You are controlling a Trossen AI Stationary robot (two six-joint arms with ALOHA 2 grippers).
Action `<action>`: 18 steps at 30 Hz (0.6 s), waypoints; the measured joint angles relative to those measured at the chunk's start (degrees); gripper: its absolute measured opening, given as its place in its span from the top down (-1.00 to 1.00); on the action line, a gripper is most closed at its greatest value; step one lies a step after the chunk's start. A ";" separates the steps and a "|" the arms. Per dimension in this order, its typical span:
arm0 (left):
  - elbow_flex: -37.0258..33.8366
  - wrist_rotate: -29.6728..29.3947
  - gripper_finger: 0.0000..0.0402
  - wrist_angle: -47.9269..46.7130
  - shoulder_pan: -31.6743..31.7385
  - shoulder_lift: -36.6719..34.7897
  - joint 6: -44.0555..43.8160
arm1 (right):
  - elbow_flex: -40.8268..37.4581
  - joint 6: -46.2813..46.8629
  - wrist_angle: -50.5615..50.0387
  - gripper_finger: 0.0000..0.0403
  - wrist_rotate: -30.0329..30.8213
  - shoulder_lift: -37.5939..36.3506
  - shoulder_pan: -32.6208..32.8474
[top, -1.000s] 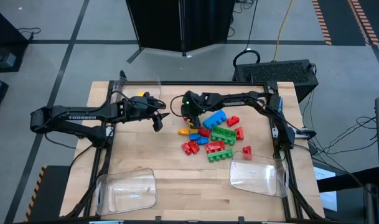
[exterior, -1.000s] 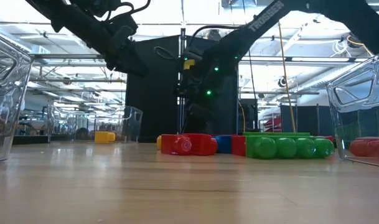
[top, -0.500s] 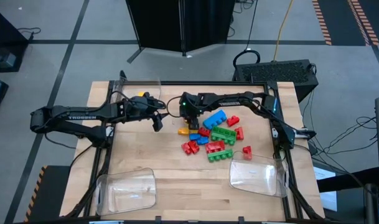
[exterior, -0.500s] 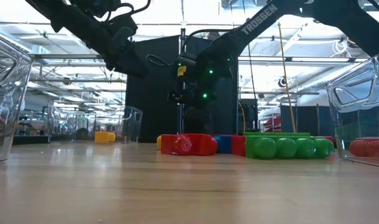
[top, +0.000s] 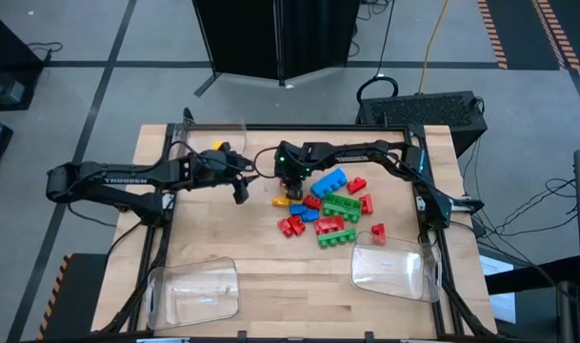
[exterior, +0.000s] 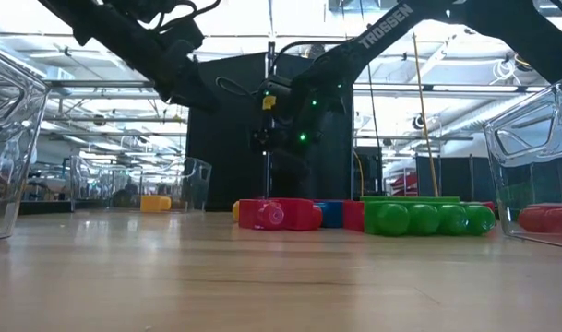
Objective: Sort blocks by size
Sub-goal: Put the one-stud red game piece into the top transparent bin
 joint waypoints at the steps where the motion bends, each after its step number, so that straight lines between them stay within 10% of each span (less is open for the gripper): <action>1: 0.00 0.01 -0.06 0.00 -0.58 0.00 0.70 | -0.01 0.26 0.14 0.32 -0.67 -0.26 0.11; 18: 0.00 -0.80 -0.06 0.26 -11.95 -0.02 13.27 | 0.08 2.92 4.54 0.36 -22.59 -5.89 0.28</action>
